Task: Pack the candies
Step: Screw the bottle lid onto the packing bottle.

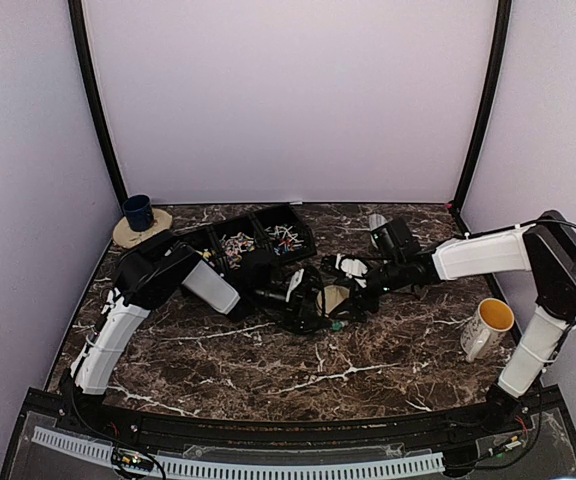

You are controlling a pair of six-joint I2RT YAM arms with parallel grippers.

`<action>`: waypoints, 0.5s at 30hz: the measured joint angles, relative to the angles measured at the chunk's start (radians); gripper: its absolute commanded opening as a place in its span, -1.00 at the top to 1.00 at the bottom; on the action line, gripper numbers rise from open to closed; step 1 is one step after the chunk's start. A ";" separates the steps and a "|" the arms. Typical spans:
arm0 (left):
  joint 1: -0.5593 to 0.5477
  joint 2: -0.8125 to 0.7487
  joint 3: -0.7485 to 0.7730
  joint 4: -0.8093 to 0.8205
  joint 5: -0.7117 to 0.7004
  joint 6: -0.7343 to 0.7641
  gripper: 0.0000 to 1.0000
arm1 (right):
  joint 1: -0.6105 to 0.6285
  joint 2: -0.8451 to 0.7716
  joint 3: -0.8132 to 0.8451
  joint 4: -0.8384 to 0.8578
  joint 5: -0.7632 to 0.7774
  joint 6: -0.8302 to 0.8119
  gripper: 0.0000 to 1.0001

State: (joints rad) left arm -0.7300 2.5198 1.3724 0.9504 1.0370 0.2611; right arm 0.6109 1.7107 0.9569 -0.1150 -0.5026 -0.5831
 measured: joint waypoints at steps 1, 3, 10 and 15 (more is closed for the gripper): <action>-0.003 -0.002 -0.005 0.006 -0.007 -0.004 -0.53 | 0.003 -0.003 -0.008 0.014 0.010 0.014 -0.74; -0.006 -0.003 -0.012 0.018 -0.018 -0.011 -0.53 | 0.008 -0.008 -0.022 0.042 0.026 0.045 -0.74; -0.014 -0.014 -0.041 0.056 -0.077 -0.032 -0.53 | 0.037 -0.021 -0.039 0.084 0.114 0.168 -0.74; -0.024 -0.018 -0.052 0.083 -0.163 -0.053 -0.53 | 0.052 -0.024 -0.048 0.117 0.185 0.269 -0.77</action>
State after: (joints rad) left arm -0.7540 2.5019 1.3201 1.0332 0.8745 0.2085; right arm 0.6632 1.6867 0.9089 0.0025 -0.3172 -0.3145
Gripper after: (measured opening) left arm 0.795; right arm 0.878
